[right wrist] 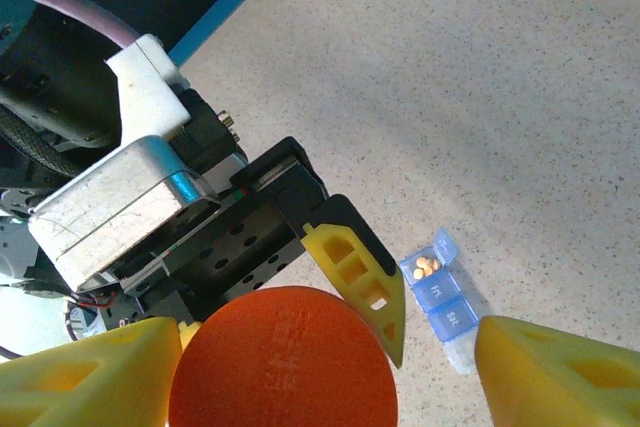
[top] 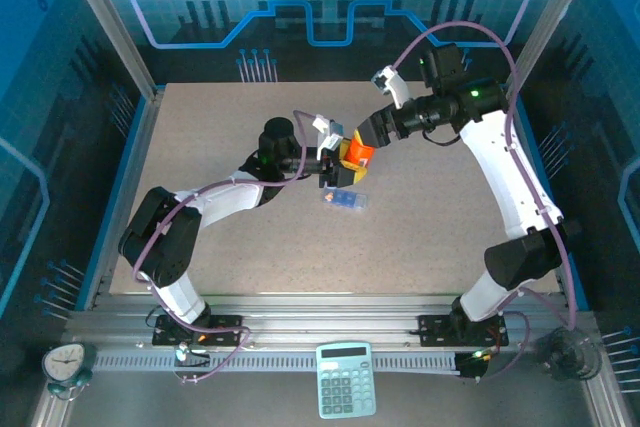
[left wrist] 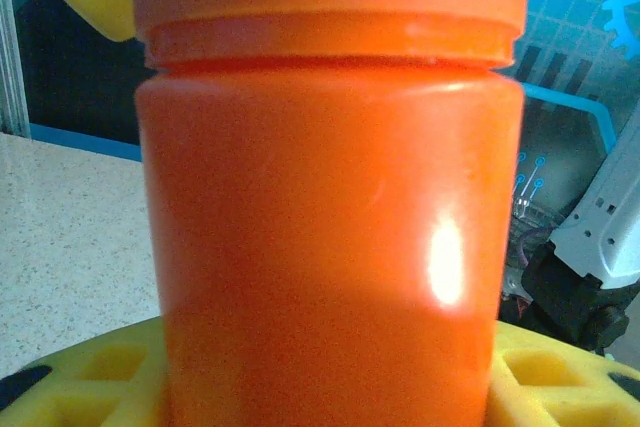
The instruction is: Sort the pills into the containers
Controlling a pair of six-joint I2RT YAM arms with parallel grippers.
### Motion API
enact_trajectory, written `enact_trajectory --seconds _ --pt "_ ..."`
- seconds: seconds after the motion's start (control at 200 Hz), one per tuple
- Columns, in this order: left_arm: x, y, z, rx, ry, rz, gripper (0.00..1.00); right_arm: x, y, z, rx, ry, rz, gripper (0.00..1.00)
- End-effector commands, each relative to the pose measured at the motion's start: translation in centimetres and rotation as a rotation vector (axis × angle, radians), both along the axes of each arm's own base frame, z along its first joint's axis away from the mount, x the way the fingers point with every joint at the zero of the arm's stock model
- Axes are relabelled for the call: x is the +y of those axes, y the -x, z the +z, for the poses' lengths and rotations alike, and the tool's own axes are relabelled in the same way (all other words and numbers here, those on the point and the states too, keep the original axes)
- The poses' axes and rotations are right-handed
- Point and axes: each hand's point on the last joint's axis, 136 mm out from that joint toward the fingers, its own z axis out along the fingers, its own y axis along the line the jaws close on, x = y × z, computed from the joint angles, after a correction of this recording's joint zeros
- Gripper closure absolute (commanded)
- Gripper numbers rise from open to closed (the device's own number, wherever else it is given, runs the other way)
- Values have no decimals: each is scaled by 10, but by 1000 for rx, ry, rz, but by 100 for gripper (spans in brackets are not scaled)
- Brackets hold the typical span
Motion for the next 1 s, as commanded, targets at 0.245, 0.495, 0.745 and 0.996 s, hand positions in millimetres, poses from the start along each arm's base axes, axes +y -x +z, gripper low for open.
enact_trajectory --seconds 0.245,0.495,0.745,0.996 --pt "-1 -3 17 -29 28 -21 100 11 12 -10 57 6 54 51" --pt "0 -13 22 -52 38 38 100 14 11 -27 95 4 -22 57" --pt "1 -22 30 -191 49 209 100 19 -1 -61 152 10 -259 57" --pt "0 -22 30 -257 59 284 100 18 -9 -80 184 -8 -356 57"
